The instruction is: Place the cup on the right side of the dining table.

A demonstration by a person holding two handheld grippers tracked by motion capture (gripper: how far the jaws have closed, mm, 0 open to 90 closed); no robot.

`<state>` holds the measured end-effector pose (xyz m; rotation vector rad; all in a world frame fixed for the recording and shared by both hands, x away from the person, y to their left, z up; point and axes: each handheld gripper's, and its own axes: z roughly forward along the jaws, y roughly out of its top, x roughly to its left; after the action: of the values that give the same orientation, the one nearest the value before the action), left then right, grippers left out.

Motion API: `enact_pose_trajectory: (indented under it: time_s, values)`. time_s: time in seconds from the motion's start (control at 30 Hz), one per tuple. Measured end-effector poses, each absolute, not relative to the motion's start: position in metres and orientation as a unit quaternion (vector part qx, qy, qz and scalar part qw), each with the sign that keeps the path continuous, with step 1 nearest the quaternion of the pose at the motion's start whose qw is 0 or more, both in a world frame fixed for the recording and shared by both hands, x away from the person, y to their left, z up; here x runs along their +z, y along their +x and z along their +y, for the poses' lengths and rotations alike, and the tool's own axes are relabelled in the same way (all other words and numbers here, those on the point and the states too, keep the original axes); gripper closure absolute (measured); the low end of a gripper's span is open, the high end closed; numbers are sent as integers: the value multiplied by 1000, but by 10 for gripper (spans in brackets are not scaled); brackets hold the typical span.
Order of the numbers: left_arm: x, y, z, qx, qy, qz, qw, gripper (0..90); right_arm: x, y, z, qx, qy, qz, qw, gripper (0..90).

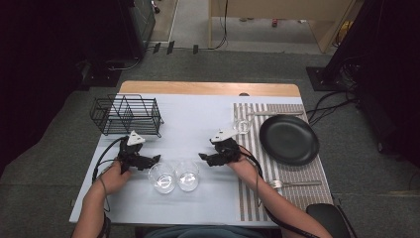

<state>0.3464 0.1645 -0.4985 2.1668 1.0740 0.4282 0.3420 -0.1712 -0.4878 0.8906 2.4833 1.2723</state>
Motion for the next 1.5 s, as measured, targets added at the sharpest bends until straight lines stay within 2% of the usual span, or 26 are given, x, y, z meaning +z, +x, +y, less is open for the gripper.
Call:
enact_pose_trajectory:
  time_s: [0.67,0.9,1.5]
  values:
    - [-498,346,164,164,831,412,336,0,-500,344,-167,406,307,855,97,281]
    - [-498,346,164,164,831,412,336,0,-501,341,-162,392,292,865,112,239]
    - [-499,346,164,165,831,412,336,0,-501,341,-161,391,296,865,108,221]
